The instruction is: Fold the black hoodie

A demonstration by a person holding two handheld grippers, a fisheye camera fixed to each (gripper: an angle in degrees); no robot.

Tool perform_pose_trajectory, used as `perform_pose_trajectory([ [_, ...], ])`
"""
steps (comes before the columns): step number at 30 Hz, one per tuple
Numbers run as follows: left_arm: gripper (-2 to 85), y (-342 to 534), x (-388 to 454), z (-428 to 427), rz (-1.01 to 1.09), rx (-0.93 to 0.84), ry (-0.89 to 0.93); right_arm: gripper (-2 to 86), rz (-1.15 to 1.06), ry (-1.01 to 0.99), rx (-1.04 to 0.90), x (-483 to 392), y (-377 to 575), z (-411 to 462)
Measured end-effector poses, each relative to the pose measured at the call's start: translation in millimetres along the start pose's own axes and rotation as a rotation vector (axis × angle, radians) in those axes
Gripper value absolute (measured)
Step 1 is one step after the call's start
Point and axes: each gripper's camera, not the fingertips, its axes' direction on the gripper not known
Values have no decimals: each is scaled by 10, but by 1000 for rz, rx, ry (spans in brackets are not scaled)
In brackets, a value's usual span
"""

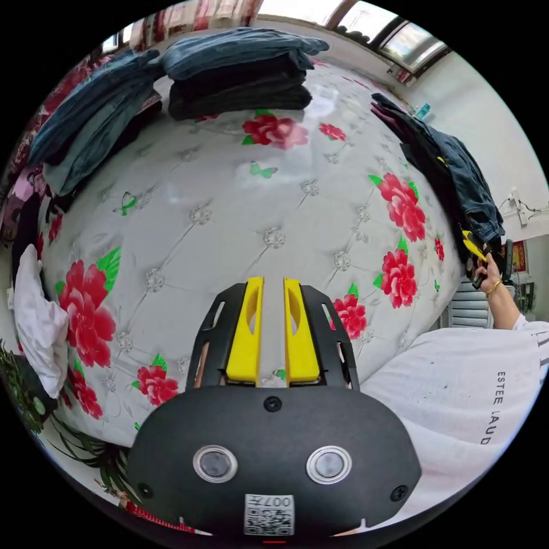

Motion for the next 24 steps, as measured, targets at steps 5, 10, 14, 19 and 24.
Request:
perform_pose_trajectory([
  [5,58,-31,306,69,35,-24,18,99,215,49,311,158,39,-758],
  [10,52,71,443,186,17,-68,31,90,323,87,501,106,-290,-1224],
  [14,44,139,438,175,-30,-71,37,42,360,176,399,-205,-817,-1292],
  [19,16,191,426,141,-85,-71,51,14,-204,397,483,-1866,-673,-1290],
  [24,0,151,527,139,-79,-79,58,5,-746,526,362,-3187,-158,-581],
])
